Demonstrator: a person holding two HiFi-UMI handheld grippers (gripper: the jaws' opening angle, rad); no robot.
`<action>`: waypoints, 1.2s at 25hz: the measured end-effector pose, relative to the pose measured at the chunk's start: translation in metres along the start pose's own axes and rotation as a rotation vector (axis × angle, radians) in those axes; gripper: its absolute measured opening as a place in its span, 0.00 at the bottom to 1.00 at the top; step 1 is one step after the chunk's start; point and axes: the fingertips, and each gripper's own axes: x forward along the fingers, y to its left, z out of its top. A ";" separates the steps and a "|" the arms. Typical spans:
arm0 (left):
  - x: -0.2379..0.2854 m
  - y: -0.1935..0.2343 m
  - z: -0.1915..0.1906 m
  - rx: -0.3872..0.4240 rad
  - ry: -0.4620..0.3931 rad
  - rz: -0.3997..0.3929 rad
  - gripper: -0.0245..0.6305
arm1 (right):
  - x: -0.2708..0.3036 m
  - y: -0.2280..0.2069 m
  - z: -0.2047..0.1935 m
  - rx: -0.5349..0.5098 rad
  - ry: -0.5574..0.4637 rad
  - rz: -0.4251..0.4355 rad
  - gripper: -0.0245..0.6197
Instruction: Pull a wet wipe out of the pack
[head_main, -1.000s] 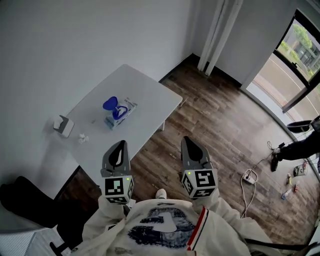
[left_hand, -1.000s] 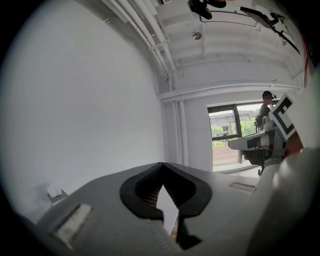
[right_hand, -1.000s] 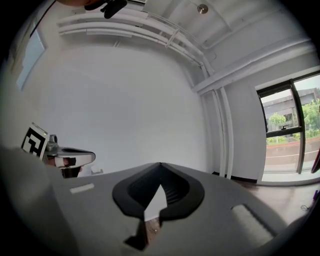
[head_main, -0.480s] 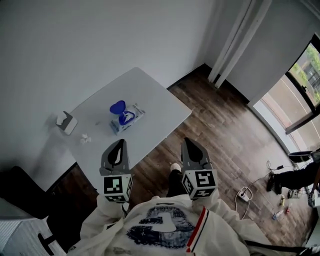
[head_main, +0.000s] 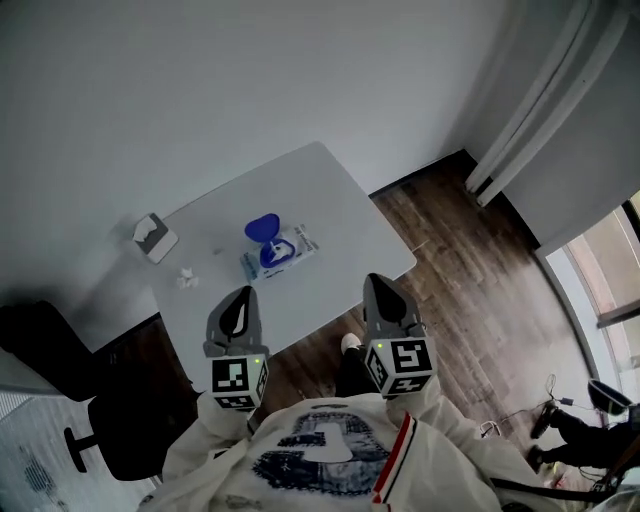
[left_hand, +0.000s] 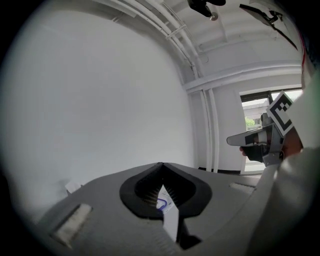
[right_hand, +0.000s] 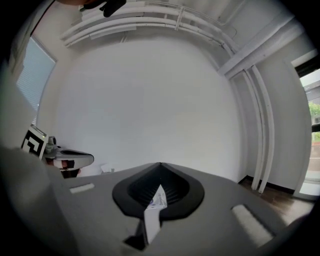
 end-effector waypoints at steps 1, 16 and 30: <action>0.006 0.002 0.001 -0.005 0.008 0.021 0.04 | 0.011 -0.003 0.002 -0.002 0.004 0.022 0.05; 0.089 0.011 0.008 -0.050 0.080 0.266 0.04 | 0.133 -0.043 0.019 -0.012 0.049 0.305 0.05; 0.106 0.035 0.006 -0.048 0.116 0.462 0.04 | 0.211 -0.021 0.009 -0.010 0.109 0.534 0.05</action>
